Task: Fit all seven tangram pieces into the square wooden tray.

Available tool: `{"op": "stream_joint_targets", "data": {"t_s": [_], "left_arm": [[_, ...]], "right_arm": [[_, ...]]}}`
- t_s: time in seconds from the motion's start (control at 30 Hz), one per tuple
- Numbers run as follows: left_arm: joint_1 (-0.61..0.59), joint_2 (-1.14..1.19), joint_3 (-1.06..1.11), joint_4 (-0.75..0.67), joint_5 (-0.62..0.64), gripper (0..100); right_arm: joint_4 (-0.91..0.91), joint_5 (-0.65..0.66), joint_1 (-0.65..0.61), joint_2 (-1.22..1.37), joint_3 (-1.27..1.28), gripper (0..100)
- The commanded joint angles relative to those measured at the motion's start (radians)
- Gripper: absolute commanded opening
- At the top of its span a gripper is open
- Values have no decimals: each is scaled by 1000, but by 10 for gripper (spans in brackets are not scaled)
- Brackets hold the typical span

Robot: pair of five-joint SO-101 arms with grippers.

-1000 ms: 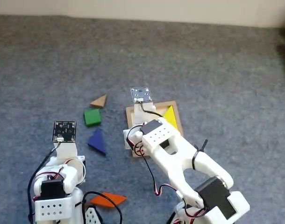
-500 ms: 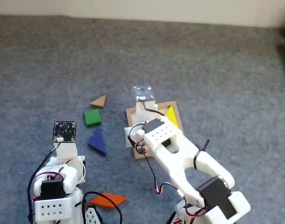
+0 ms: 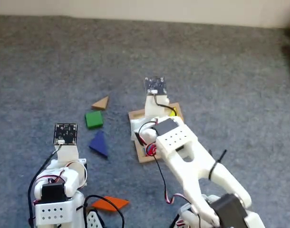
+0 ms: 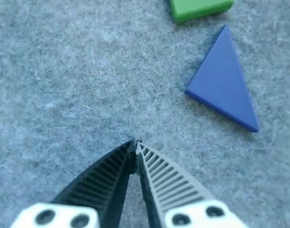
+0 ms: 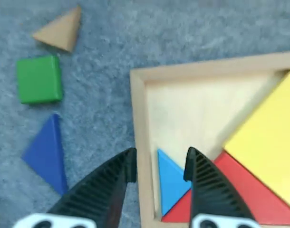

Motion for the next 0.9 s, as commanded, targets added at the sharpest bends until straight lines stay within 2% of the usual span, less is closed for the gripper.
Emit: {"op": "stream_joint_targets", "data": {"t_s": [0.0, 0.27, 0.47, 0.7, 0.87], "left_arm": [[-16, -50, 19, 6, -3, 10], [-16, -50, 19, 6, -3, 10], [-16, -50, 19, 6, -3, 10], [-16, -50, 19, 6, -3, 10], [-16, -50, 19, 6, -3, 10]], "right_arm": [[33, 14, 19, -111, -22, 171], [137, 15, 19, -220, 45, 170], [148, 18, 13, -317, 157, 170], [153, 84, 18, -453, 268, 170], [280, 86, 19, -599, 283, 170]]}}
